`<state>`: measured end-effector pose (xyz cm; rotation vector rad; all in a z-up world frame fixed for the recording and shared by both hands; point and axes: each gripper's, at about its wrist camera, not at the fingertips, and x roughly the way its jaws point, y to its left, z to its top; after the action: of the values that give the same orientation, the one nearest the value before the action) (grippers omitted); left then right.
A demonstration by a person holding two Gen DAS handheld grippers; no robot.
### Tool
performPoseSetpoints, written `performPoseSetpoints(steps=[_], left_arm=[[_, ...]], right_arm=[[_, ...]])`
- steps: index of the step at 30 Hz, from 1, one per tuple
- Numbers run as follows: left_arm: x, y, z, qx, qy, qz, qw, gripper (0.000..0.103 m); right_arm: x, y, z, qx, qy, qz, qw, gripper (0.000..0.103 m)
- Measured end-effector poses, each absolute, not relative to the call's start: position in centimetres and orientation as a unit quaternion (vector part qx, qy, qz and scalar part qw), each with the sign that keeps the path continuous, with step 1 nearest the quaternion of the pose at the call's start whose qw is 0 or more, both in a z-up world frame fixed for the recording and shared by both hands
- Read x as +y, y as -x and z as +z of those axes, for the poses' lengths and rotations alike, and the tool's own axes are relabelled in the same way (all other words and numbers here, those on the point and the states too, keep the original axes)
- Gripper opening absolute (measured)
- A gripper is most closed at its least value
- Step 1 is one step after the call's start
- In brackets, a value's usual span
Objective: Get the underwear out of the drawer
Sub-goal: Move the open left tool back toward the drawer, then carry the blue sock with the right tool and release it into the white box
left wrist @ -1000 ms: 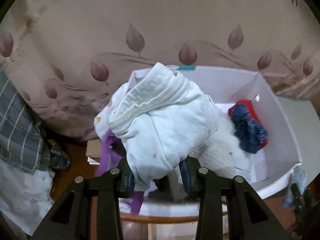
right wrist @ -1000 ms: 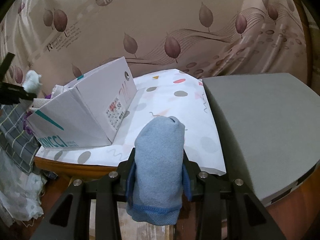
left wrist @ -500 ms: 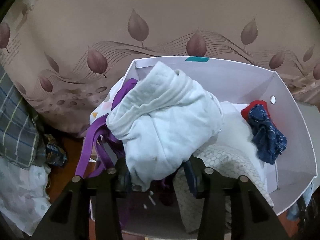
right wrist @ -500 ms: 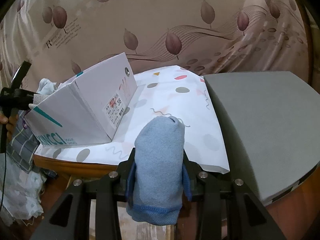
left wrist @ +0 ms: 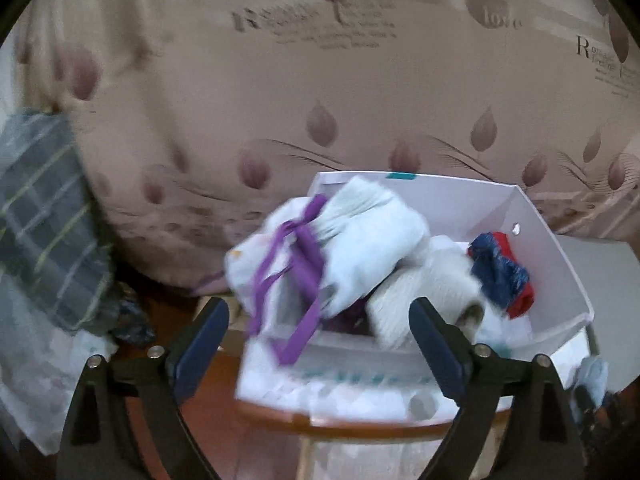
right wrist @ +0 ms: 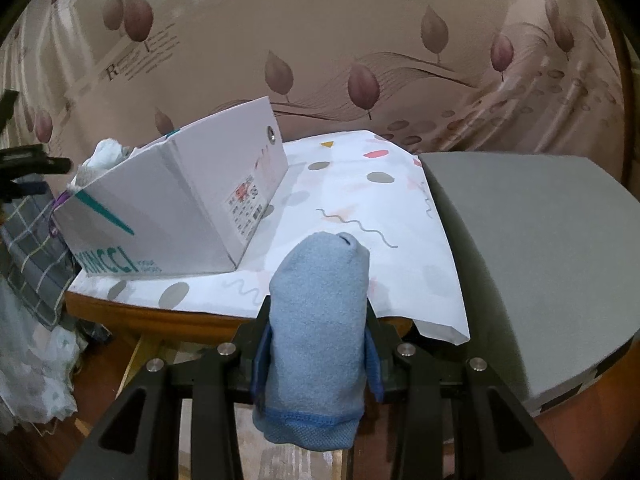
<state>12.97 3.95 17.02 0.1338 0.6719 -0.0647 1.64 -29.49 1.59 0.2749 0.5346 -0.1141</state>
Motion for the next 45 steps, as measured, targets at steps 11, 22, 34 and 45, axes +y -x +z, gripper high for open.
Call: performPoseSetpoints(steps=[11,22,34,45], left_arm=[[11.4,-5.4,6.6,0.374,-0.002,0.094,0.923,0.097],[16.8,-6.4,-0.1,0.412,0.03,0.172,0.894,0.097],[20.0,-6.9,-0.2,0.427,0.075,0.195,0.88,0.097],[20.4,-7.2,0.0,0.433,0.088,0.194,0.876,0.097]], right_arm=[[-27.8,-0.9,6.5,0.251,-0.101,-0.033,0.962,0.038],[-23.6,-7.9,18.1,0.274,-0.028,0.051,0.96,0.038],[-18.6,-19.8,17.1,0.374,0.026,0.052,0.926,0.039],[-18.4,-22.1,14.4,0.392,0.047,0.01,0.919,0.055]])
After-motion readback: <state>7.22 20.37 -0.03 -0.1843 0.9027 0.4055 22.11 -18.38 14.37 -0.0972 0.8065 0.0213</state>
